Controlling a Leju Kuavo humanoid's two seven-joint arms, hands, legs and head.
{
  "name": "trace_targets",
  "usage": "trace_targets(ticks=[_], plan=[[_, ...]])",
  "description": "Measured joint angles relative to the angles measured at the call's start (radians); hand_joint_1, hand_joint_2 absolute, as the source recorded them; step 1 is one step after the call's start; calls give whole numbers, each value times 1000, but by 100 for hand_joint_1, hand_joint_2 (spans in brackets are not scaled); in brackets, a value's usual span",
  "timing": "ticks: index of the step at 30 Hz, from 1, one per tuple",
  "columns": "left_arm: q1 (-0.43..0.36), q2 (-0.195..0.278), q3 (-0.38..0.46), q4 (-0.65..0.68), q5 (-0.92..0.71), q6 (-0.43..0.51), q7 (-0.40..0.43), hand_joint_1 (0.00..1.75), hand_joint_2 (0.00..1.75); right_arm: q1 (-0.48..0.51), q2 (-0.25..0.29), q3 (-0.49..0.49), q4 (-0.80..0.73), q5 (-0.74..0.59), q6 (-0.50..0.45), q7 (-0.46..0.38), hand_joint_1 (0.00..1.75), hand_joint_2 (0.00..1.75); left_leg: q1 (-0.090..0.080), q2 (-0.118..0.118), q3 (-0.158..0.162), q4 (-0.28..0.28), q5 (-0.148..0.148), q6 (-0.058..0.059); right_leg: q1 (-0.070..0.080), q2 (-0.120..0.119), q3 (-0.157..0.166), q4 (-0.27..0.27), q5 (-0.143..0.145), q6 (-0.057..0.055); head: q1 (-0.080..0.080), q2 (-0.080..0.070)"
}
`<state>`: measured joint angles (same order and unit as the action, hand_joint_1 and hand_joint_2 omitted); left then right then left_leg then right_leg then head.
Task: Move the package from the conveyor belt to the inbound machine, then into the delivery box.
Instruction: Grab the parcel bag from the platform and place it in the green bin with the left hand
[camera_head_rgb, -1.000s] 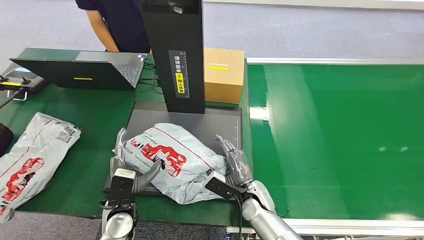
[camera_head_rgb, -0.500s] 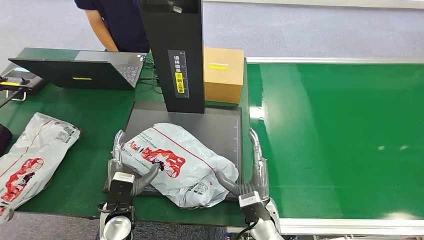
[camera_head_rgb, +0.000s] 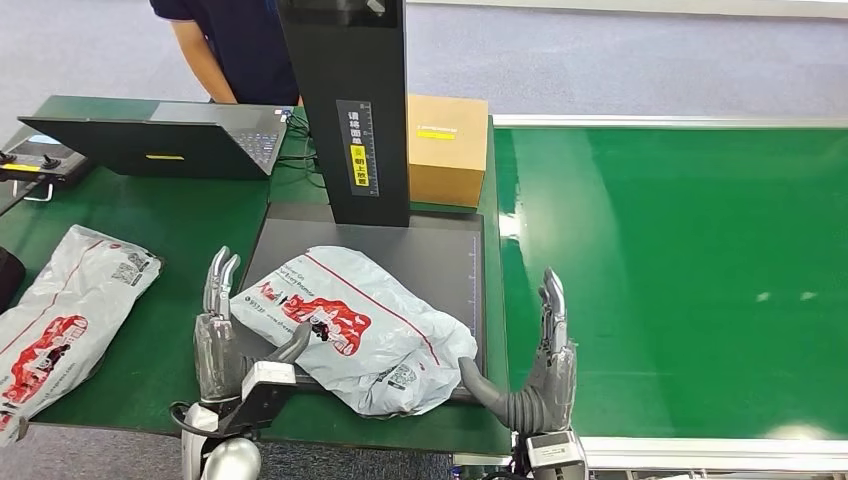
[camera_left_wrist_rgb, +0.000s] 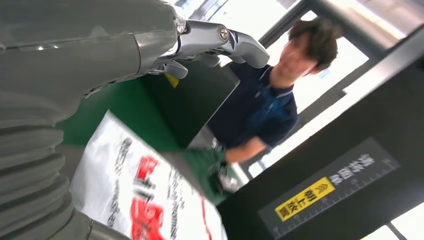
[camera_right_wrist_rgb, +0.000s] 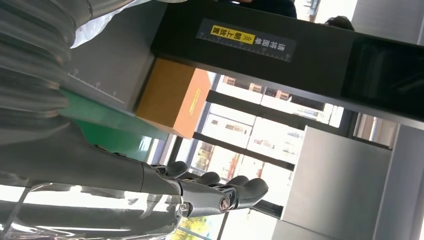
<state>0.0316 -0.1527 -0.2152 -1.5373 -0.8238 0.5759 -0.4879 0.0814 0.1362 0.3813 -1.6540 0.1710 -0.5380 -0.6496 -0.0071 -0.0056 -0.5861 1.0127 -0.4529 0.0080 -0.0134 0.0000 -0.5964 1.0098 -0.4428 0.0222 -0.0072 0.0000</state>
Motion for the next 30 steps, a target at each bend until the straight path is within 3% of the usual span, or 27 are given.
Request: trace_targets(ticks=[6, 16, 23, 30], plan=[[1, 31, -60, -45, -192, -13, 63, 0, 175, 31, 0, -20, -21, 19, 22, 0, 0, 175, 0, 0, 0, 0, 0, 0, 0, 0, 0, 0, 0, 0, 0, 0], [-41, 133, -195, -46, -256, -216, 149, 0, 175, 42, 0, -42, -26, 11, 75, 0, 0, 175, 0, 0, 0, 0, 0, 0, 0, 0, 0, 0, 0, 0, 0, 0], [-157, 174, -244, 53, -258, -358, 201, 0, 175, 39, 0, -43, -26, -3, 90, 0, 0, 175, 0, 0, 0, 0, 0, 0, 0, 0, 0, 0, 0, 0, 0, 0], [-281, 187, -268, 234, -239, -392, 211, 0, 175, 23, 1, -47, -12, -6, 150, 0, 0, 175, 0, 0, 1, 0, 1, 0, 0, 0, 1, 0, 1, 0, 0, 0]])
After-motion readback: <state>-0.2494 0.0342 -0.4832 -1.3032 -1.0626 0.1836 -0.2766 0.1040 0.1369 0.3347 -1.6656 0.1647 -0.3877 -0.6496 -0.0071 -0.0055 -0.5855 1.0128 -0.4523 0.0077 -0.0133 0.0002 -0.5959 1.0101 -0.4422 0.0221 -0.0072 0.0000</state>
